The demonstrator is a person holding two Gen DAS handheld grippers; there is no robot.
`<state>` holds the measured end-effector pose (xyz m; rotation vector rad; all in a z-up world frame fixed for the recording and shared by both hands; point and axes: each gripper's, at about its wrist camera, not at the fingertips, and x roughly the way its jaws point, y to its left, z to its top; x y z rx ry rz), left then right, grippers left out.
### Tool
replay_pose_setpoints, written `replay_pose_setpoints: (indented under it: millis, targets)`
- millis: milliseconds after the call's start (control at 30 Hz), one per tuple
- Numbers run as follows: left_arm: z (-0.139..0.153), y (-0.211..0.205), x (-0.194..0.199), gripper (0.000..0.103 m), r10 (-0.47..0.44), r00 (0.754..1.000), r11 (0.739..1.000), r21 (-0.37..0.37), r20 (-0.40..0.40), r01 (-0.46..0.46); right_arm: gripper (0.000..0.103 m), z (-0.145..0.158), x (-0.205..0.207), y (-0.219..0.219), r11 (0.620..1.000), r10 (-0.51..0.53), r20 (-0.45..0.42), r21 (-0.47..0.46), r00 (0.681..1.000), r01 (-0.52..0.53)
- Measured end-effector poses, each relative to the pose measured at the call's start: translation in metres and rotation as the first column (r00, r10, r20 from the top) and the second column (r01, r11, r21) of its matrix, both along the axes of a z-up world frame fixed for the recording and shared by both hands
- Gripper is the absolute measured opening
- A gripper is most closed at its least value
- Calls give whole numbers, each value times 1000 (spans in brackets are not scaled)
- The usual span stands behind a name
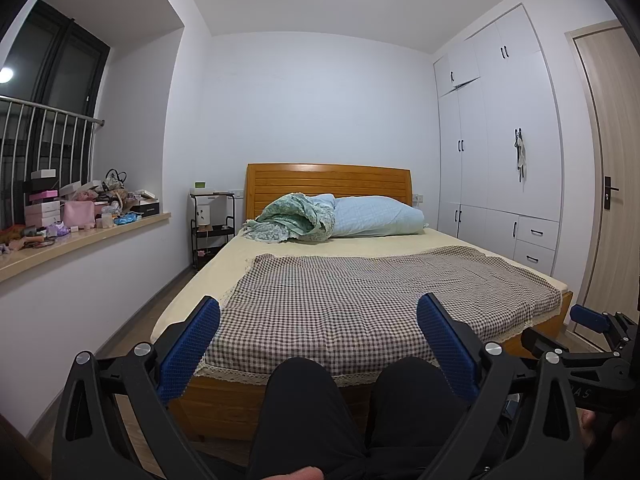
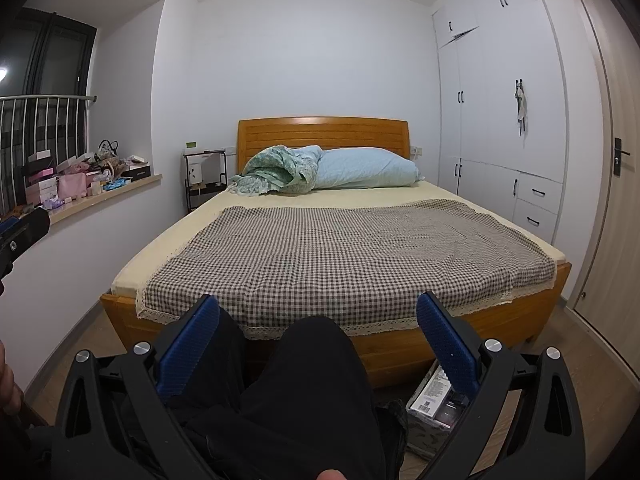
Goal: Collect trash
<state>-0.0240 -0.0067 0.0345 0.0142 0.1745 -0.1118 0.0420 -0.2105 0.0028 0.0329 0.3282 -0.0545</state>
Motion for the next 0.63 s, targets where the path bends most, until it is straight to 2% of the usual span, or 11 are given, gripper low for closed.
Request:
replay_pose_setpoints:
  millis: [400, 500, 600, 633]
  targets:
    - [-4, 0, 5, 96, -1, 999, 1000, -5, -34, 1, 95, 0, 1, -4, 1000, -9, -2, 2, 1000, 9]
    - [-8, 4, 18, 96, -16, 998, 1000, -23, -63, 15, 95, 0, 6, -7, 999, -35, 6, 4, 999, 35]
    - [-8, 3, 42, 96, -16, 999, 1000, 11, -49, 17, 95, -1, 20, -10, 998, -61, 32, -19, 998, 62]
    - [-6, 3, 62, 96, -16, 997, 999, 28, -73, 18, 95, -2, 30, -10, 998, -56, 35, -34, 998, 57]
